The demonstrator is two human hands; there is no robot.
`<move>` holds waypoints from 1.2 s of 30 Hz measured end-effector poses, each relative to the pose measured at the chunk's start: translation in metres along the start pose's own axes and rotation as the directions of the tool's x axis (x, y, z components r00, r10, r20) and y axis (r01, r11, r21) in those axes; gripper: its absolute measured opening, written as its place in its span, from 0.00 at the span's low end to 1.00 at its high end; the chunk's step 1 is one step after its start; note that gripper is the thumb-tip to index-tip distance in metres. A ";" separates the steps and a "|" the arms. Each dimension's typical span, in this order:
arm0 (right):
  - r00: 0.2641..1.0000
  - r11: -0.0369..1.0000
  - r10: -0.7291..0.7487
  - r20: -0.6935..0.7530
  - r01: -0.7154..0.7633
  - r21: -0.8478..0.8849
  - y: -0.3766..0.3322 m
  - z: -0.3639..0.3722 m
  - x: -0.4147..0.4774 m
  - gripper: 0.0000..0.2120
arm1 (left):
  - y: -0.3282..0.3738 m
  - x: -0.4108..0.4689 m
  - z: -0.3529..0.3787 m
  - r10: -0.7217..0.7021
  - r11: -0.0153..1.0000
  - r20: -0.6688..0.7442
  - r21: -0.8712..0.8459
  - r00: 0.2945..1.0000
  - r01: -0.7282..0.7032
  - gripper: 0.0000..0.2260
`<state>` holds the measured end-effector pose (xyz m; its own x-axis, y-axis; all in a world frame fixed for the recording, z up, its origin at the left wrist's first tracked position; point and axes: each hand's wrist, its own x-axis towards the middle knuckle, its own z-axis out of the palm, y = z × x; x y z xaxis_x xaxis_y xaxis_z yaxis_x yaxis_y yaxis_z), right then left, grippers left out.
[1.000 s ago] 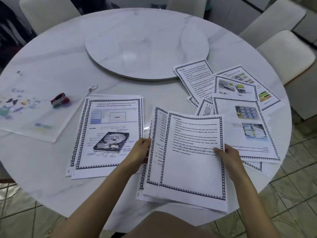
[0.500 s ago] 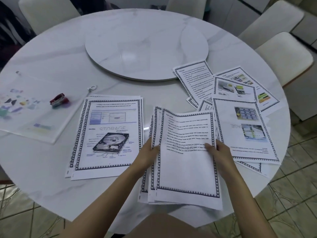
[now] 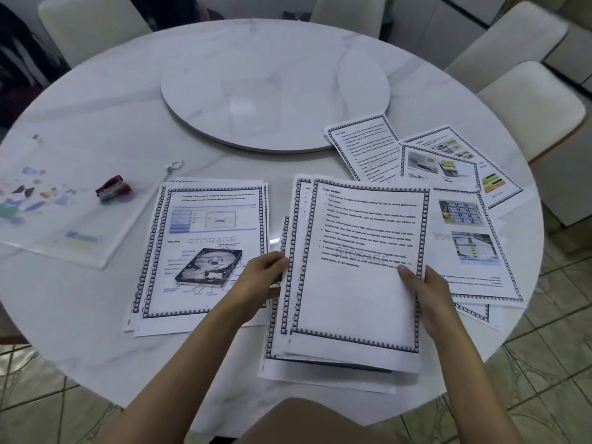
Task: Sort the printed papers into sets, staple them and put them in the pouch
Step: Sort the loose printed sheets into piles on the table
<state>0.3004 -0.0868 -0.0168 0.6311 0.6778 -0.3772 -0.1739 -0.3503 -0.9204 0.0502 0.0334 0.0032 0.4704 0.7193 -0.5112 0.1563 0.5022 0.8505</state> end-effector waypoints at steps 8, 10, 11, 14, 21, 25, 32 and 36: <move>1.000 0.998 0.002 -0.008 -0.003 -0.061 0.010 -0.004 -0.001 0.09 | -0.011 0.009 0.000 -0.060 0.996 -0.105 0.057 0.993 0.066 0.05; 1.000 0.996 -0.001 -0.015 0.000 -0.084 0.012 -0.005 -0.001 0.11 | -0.013 0.012 0.001 -0.064 0.995 -0.136 0.064 0.989 0.073 0.10; 1.000 0.995 -0.002 -0.022 0.000 -0.100 0.014 -0.005 0.000 0.11 | -0.014 0.013 0.001 -0.070 0.994 -0.151 0.068 0.986 0.081 0.12; 0.998 0.986 -0.017 -0.068 0.005 -0.167 0.015 -0.011 0.004 0.09 | -0.018 0.016 -0.002 -0.053 0.988 -0.211 0.129 0.976 0.081 0.13; 0.978 0.989 -0.077 -0.192 0.051 -0.138 -0.004 -0.049 0.007 0.14 | -0.029 0.018 -0.014 0.087 0.943 -0.343 0.331 0.935 0.033 0.05; 0.958 0.993 -0.113 -0.265 0.105 -0.043 -0.017 -0.067 0.000 0.16 | -0.035 0.019 -0.017 0.083 0.938 -0.370 0.344 0.925 0.053 0.05; 0.946 0.987 -0.142 -0.292 0.159 0.037 -0.021 -0.074 -0.012 0.24 | -0.036 0.021 -0.016 0.056 0.947 -0.405 0.312 0.913 0.081 0.05; 0.945 0.984 -0.159 -0.285 0.176 0.033 -0.015 -0.080 -0.008 0.42 | -0.035 0.021 -0.012 0.058 0.943 -0.427 0.320 0.902 0.091 0.08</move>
<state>0.3581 -0.1386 0.0088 0.8394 0.5126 -0.1806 -0.0850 -0.2044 -0.9752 0.0437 0.0369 -0.0384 0.0625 0.8832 -0.4649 0.4680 0.3855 0.7952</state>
